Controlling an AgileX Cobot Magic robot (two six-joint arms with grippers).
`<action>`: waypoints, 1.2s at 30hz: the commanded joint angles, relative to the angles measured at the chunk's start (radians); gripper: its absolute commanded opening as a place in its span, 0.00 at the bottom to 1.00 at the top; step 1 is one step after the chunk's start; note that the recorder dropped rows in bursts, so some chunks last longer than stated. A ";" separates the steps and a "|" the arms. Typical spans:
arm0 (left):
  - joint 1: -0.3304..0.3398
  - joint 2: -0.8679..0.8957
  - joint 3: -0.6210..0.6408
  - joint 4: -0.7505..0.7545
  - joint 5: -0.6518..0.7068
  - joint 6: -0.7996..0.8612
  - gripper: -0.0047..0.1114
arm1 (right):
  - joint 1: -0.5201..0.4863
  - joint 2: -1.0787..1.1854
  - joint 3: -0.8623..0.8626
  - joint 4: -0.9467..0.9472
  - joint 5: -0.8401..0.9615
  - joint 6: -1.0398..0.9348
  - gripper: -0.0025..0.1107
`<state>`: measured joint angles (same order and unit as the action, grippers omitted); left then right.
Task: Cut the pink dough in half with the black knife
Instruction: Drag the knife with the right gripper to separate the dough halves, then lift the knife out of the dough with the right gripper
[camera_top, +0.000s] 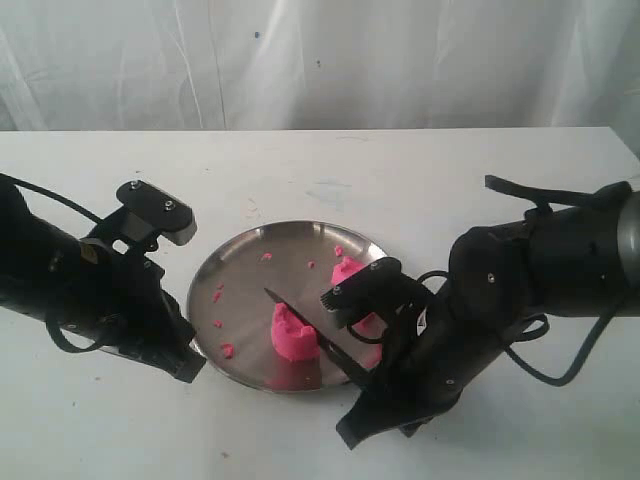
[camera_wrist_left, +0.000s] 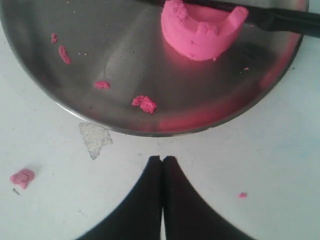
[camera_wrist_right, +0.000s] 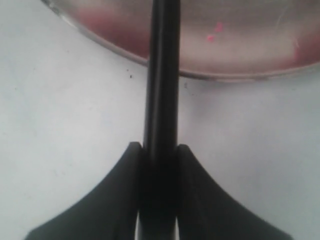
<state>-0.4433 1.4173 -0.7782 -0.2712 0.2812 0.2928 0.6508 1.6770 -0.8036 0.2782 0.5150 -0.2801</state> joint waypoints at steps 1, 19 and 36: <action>0.001 -0.009 0.007 -0.017 0.008 -0.004 0.04 | 0.011 -0.002 -0.004 0.009 0.006 -0.043 0.02; 0.001 -0.053 0.006 0.011 0.037 -0.004 0.04 | 0.005 -0.183 -0.044 -0.344 0.020 0.181 0.02; 0.001 -0.173 -0.073 0.385 0.139 -0.002 0.04 | 0.009 -0.197 -0.044 0.717 -0.057 -0.046 0.02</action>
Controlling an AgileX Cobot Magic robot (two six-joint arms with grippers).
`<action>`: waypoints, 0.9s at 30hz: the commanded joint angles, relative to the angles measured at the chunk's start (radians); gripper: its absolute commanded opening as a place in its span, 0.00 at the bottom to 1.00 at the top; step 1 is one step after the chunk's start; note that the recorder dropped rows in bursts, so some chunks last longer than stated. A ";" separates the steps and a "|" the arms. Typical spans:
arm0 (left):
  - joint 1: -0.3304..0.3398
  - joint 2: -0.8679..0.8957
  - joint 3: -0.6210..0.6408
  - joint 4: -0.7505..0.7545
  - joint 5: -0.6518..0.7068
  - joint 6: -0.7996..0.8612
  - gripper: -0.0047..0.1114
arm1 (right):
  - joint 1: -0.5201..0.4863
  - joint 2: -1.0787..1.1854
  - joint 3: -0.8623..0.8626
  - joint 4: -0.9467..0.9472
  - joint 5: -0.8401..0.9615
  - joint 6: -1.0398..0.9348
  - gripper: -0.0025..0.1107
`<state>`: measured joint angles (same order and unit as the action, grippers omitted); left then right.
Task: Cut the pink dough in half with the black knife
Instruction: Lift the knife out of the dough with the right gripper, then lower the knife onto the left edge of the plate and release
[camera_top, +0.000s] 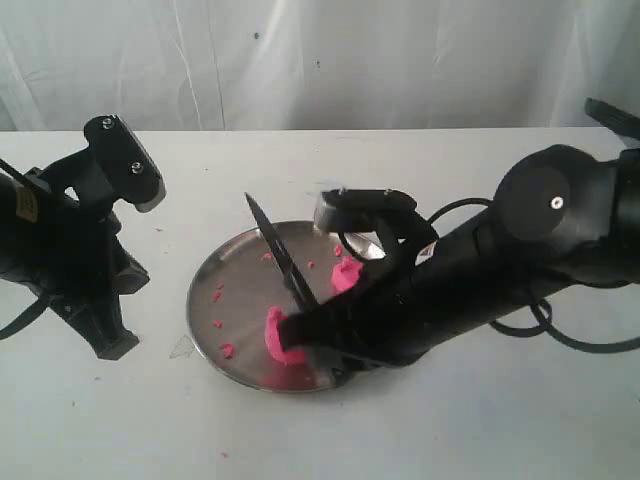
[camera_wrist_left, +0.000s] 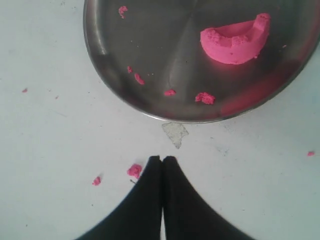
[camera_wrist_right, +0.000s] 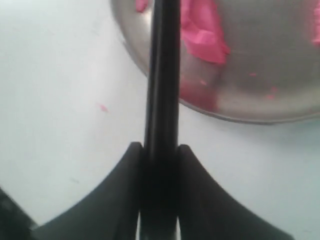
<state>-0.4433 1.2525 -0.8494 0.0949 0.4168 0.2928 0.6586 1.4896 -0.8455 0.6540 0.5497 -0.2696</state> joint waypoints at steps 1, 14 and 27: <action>0.001 -0.008 -0.002 0.021 0.003 -0.002 0.04 | 0.001 -0.010 -0.002 0.430 -0.115 -0.097 0.02; 0.001 -0.008 -0.002 0.051 0.003 -0.009 0.04 | 0.050 0.185 -0.097 0.792 -0.094 -0.277 0.02; 0.001 -0.008 -0.002 0.040 -0.006 -0.054 0.04 | 0.102 0.422 -0.235 0.839 -0.177 -0.277 0.02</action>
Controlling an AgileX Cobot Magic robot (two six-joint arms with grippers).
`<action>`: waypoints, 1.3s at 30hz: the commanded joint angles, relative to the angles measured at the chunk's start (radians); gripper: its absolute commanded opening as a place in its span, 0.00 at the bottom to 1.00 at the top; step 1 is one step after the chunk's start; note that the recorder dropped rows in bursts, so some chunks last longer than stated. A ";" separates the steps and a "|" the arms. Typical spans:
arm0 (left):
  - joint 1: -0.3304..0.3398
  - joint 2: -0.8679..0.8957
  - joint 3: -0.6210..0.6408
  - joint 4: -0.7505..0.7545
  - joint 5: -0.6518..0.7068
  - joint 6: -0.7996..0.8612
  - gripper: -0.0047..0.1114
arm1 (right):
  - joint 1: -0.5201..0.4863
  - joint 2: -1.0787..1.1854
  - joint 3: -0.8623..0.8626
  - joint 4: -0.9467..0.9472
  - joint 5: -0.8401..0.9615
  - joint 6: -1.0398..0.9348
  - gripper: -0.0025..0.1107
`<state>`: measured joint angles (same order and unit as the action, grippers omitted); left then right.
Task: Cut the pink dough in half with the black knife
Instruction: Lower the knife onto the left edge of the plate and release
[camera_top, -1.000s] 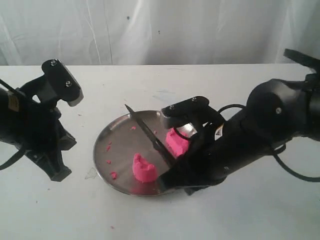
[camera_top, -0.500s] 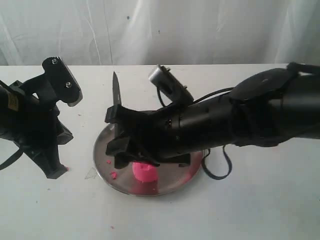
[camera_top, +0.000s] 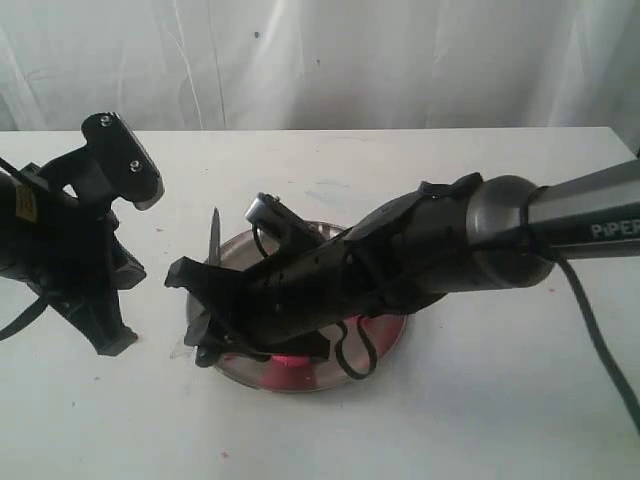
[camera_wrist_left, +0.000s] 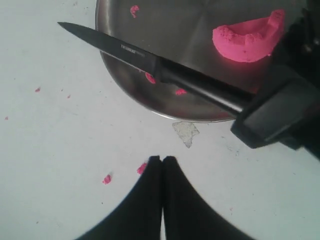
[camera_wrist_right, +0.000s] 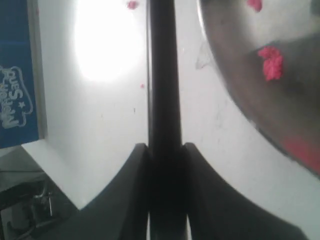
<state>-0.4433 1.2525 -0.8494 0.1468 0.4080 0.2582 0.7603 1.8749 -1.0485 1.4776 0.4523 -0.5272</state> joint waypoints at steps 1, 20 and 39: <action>0.001 -0.008 -0.002 -0.012 0.003 -0.019 0.04 | 0.001 0.045 -0.041 0.015 -0.093 -0.019 0.02; 0.001 -0.008 -0.002 -0.012 0.007 -0.079 0.04 | 0.001 0.139 -0.077 0.016 -0.112 -0.010 0.35; 0.001 -0.008 -0.002 -0.012 0.081 -0.079 0.04 | -0.105 -0.079 -0.079 -0.139 -0.063 -0.026 0.38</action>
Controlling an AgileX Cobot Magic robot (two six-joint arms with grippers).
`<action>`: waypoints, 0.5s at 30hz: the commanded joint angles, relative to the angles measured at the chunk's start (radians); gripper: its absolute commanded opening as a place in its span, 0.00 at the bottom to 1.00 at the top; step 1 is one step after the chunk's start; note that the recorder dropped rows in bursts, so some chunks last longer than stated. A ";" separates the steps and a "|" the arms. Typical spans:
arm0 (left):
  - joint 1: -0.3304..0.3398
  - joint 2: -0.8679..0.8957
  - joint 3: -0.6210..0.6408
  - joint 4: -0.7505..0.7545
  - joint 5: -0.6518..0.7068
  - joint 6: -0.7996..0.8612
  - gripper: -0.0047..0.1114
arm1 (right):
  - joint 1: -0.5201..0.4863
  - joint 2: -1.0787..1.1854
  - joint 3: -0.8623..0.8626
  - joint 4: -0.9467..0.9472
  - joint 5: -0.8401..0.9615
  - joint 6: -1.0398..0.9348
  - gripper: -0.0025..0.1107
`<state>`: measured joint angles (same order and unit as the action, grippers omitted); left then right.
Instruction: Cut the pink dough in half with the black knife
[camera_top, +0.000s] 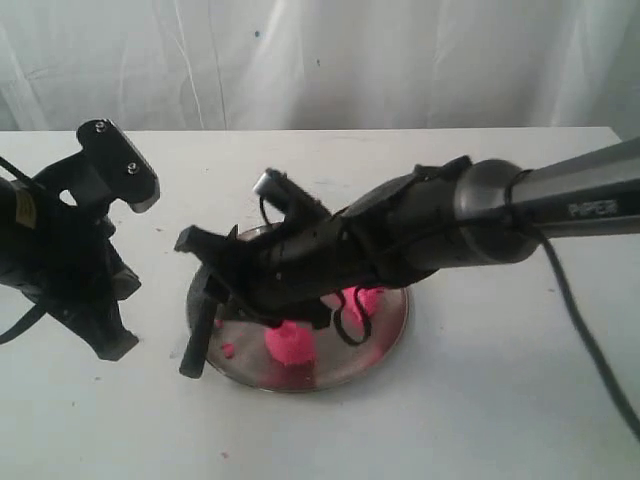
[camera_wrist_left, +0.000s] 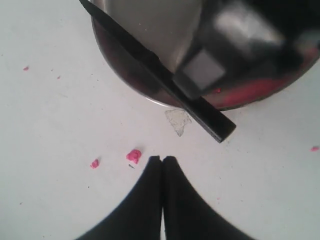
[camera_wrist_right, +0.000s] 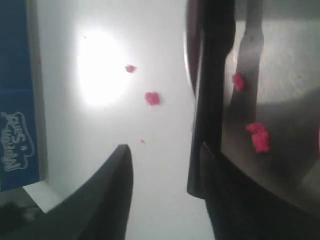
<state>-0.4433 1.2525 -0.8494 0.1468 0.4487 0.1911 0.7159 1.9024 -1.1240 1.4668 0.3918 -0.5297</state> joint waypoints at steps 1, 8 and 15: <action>0.001 -0.008 -0.002 -0.012 0.047 -0.012 0.04 | -0.082 -0.133 -0.003 -0.182 -0.004 -0.024 0.38; 0.001 -0.008 -0.002 -0.012 0.073 -0.012 0.04 | -0.251 -0.358 -0.003 -0.983 0.048 0.099 0.31; 0.001 -0.008 -0.002 -0.012 0.077 -0.012 0.04 | -0.448 -0.468 0.019 -2.084 0.479 0.727 0.10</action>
<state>-0.4433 1.2525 -0.8494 0.1468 0.5096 0.1911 0.3488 1.4634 -1.1240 -0.2352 0.6949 -0.0485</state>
